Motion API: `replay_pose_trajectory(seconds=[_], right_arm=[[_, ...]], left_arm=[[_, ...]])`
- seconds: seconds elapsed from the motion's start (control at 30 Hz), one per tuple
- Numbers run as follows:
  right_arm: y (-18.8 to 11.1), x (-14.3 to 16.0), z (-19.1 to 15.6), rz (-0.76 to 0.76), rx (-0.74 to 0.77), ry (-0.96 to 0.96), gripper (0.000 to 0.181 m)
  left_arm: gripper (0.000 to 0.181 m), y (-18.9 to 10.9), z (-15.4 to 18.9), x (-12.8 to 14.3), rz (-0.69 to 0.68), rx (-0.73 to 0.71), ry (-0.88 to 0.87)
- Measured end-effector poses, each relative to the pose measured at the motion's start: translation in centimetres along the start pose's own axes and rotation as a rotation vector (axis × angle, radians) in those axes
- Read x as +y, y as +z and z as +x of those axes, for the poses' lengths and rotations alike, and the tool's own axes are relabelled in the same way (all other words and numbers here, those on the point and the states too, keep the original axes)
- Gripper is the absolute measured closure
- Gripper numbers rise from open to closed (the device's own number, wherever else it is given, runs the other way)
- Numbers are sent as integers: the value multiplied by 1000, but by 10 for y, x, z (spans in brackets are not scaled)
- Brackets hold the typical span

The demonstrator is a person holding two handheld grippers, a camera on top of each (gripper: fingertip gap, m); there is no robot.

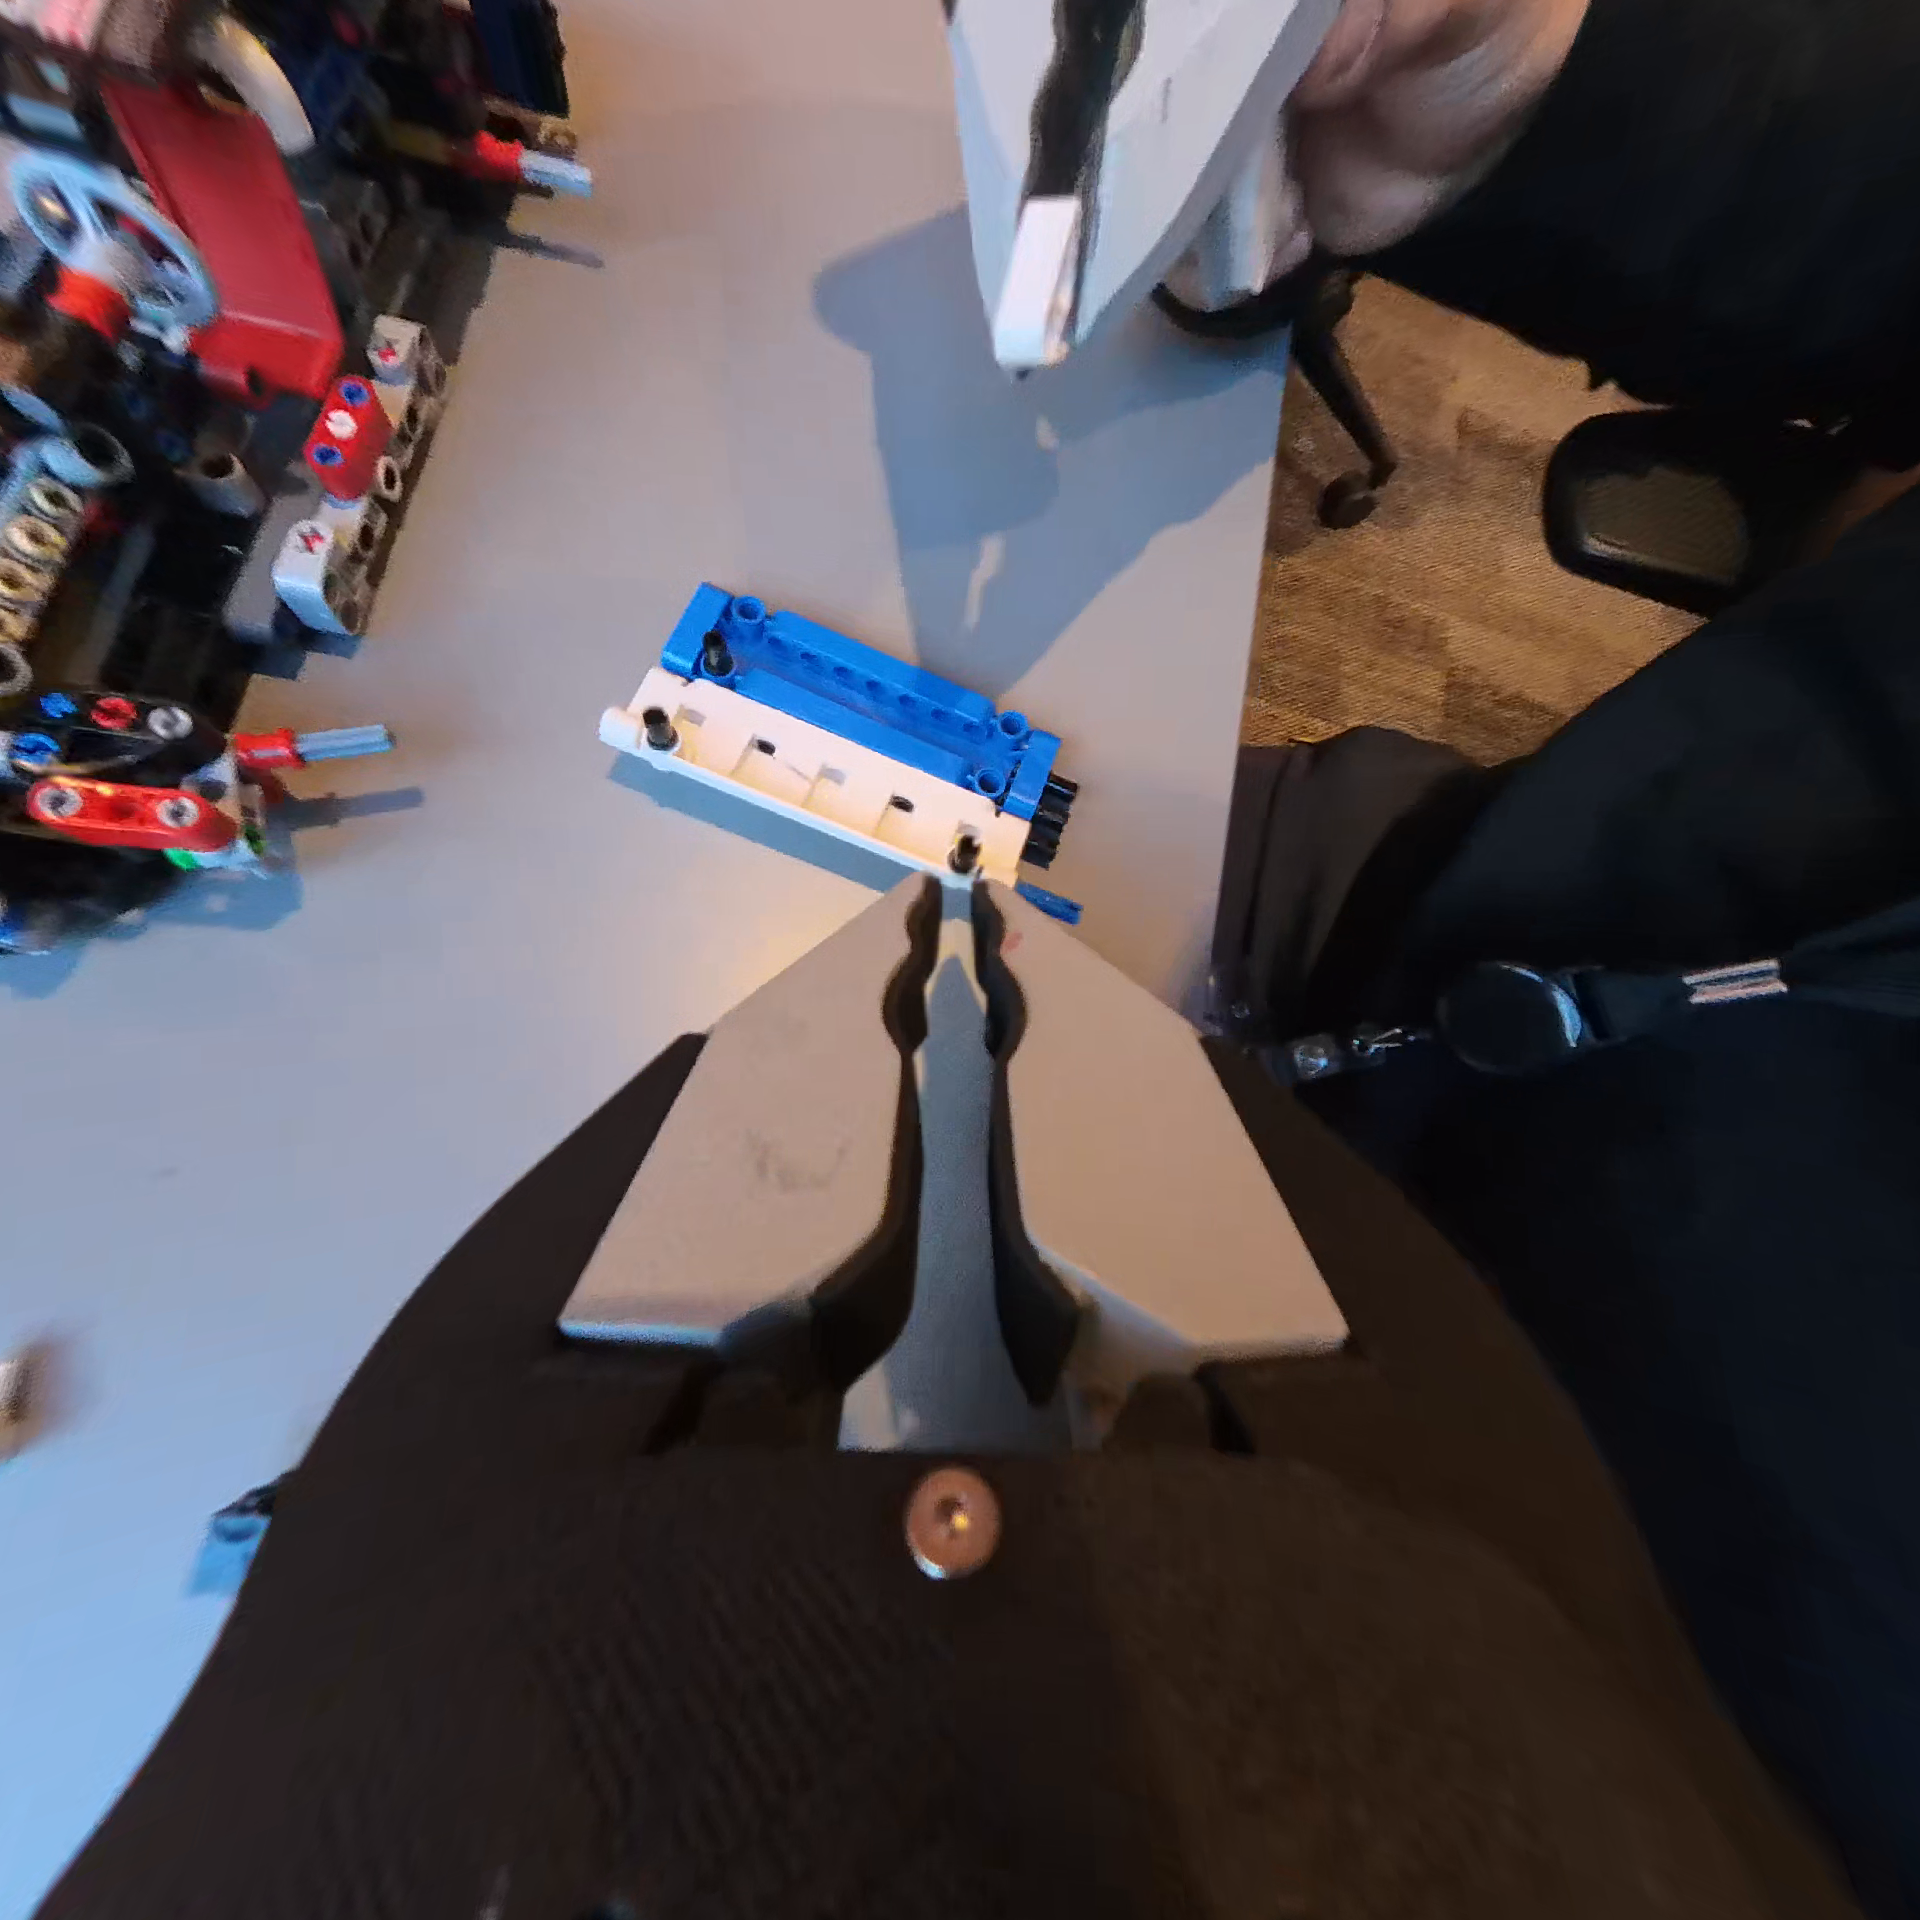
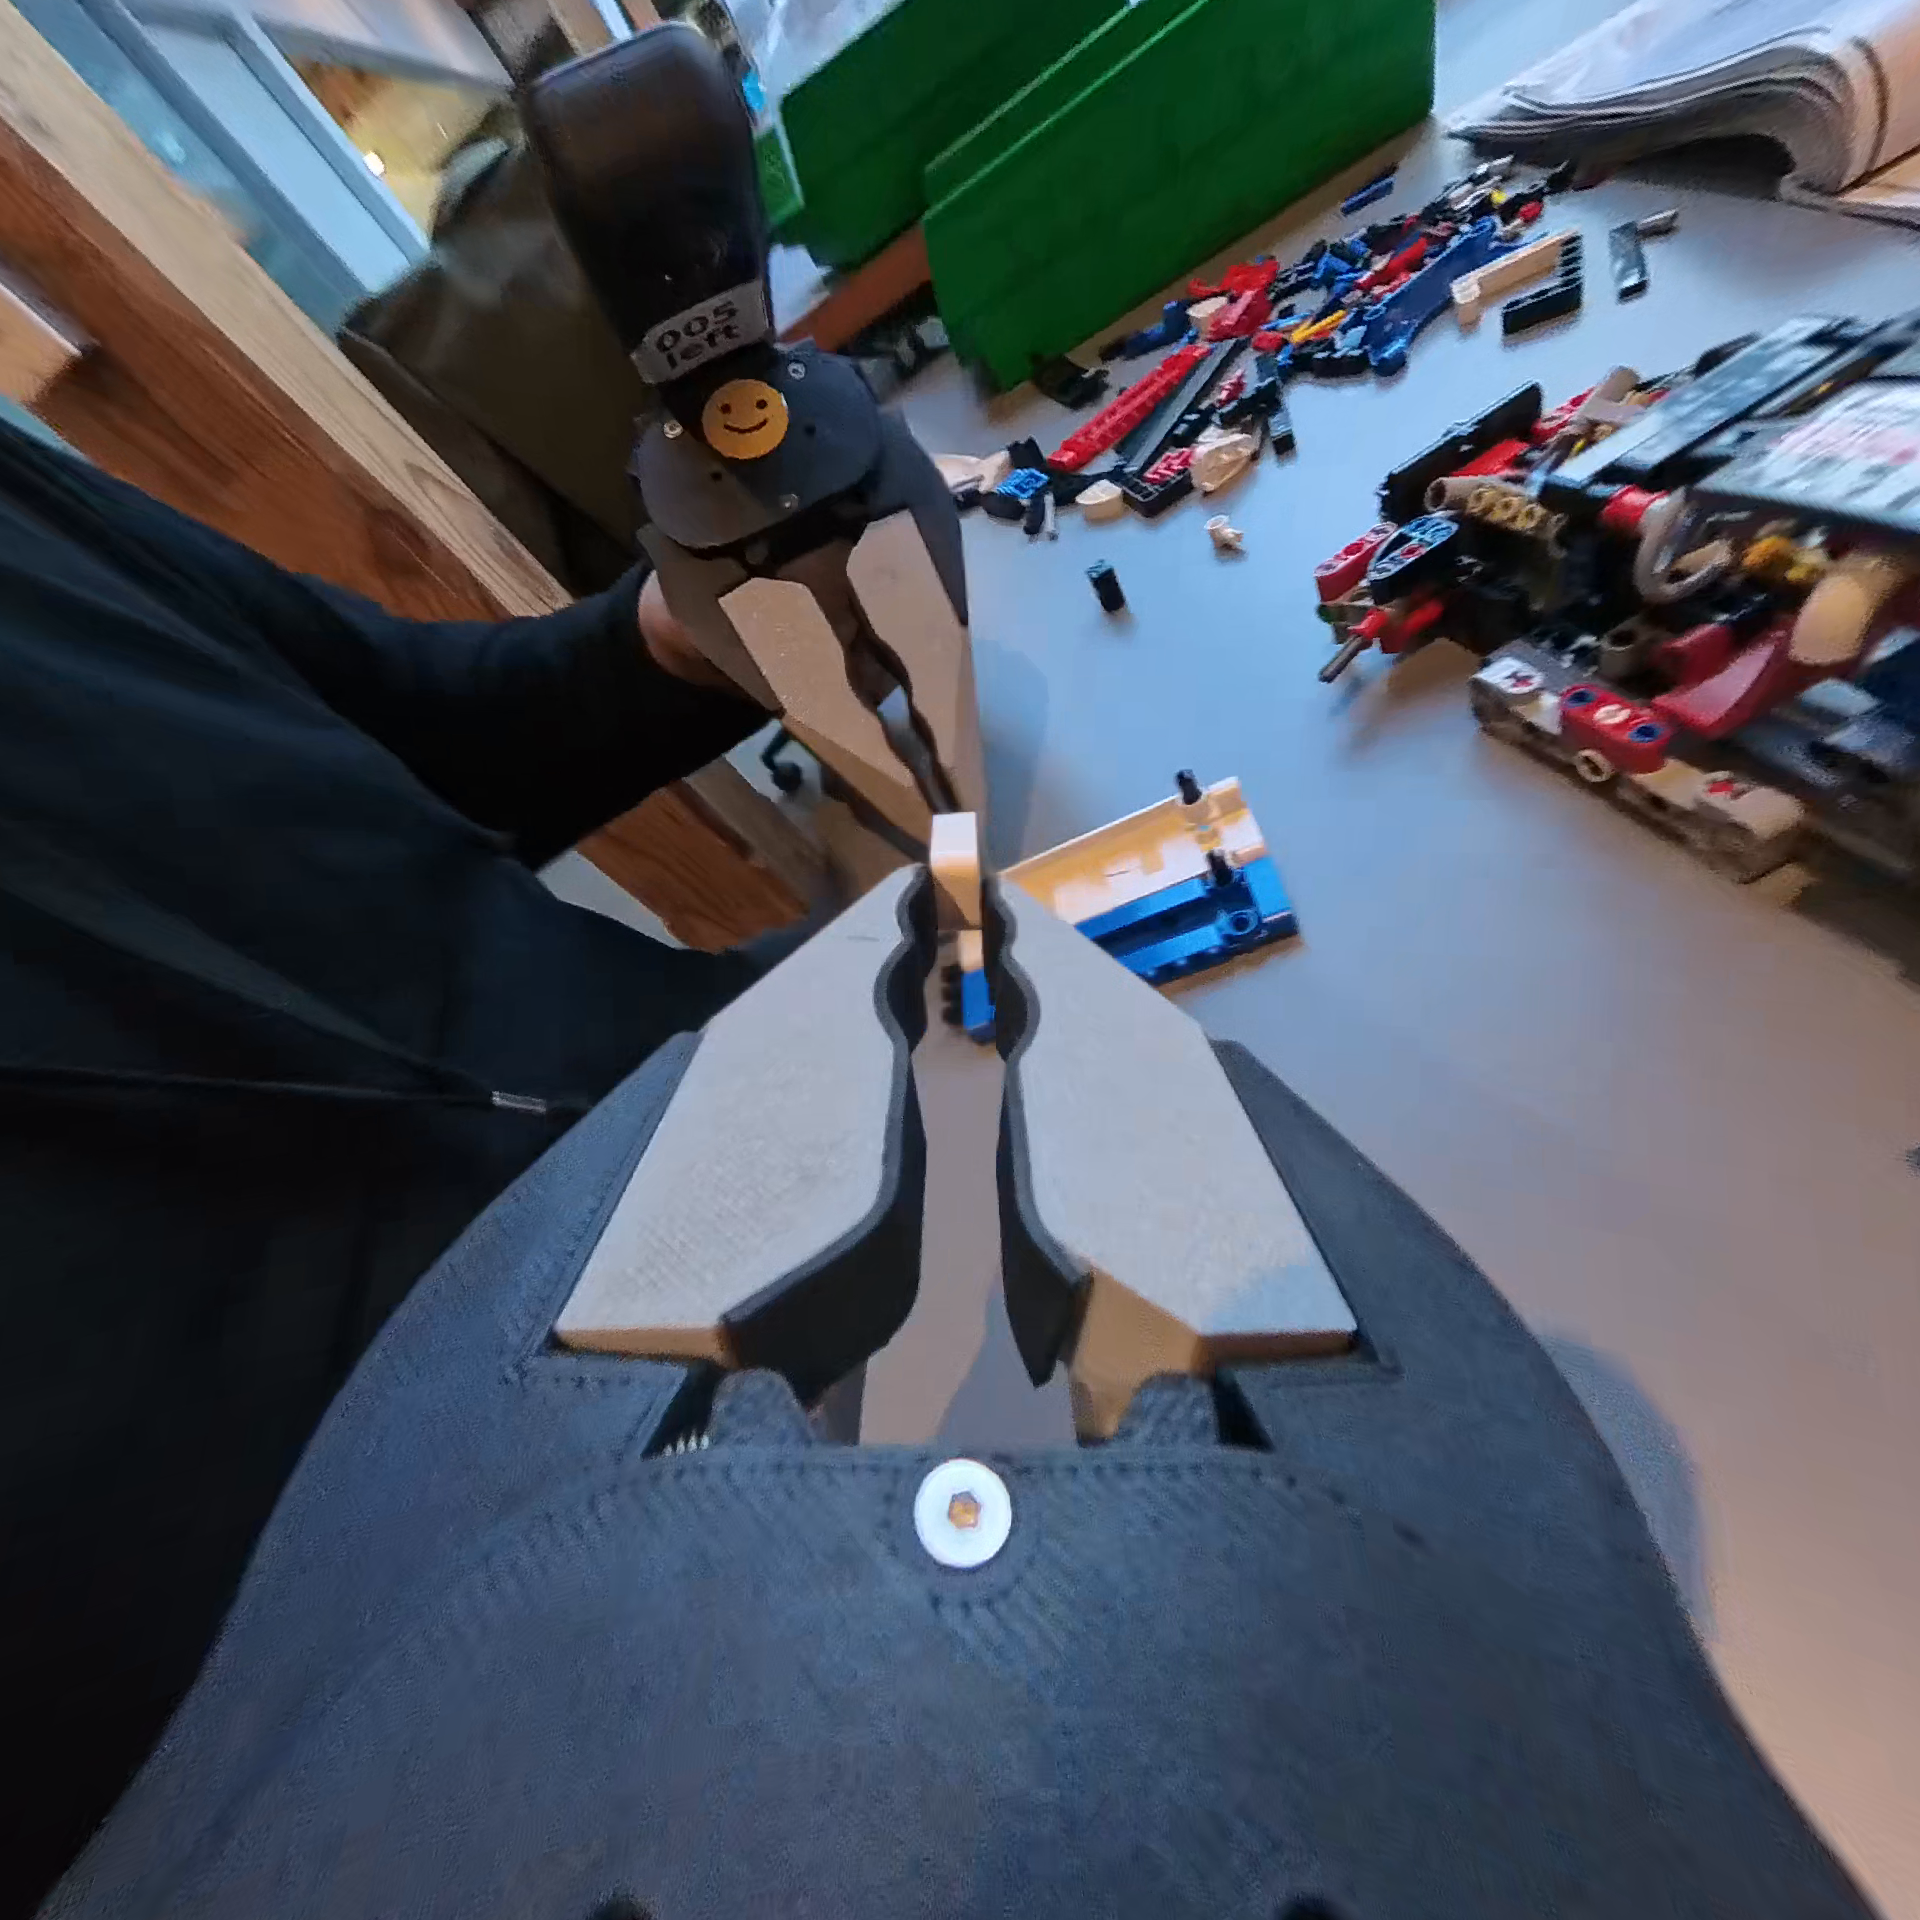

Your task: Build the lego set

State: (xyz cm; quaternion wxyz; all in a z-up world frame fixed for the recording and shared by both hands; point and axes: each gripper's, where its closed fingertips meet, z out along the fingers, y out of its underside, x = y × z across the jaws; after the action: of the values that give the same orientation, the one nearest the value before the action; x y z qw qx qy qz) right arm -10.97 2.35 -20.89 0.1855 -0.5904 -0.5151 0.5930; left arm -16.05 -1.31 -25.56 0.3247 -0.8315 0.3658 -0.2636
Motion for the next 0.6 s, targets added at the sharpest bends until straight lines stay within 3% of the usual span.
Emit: replay_pose_trajectory(seconds=[0.13, 0.23, 0.4, 0.47, 0.6], right_arm=[[9, 7, -14, 4, -77, 69, 175], [21, 13, -20, -34, -110, 114, 175], [34, 20, -30, -76, -157, 216, 175], [36, 19, -31, -68, -180, 262, 175], [38, 17, -35, -54, -247, 355, 175]], left_arm=[[153, -3, 16, -17, -3, -3, 112], [147, 2, 22, -29, -2, -97, 261], [157, -3, 20, -44, 51, -379, 612], [170, 0, 28, -42, 37, -387, 721], [161, 5, 26, -36, 2, -384, 727]])
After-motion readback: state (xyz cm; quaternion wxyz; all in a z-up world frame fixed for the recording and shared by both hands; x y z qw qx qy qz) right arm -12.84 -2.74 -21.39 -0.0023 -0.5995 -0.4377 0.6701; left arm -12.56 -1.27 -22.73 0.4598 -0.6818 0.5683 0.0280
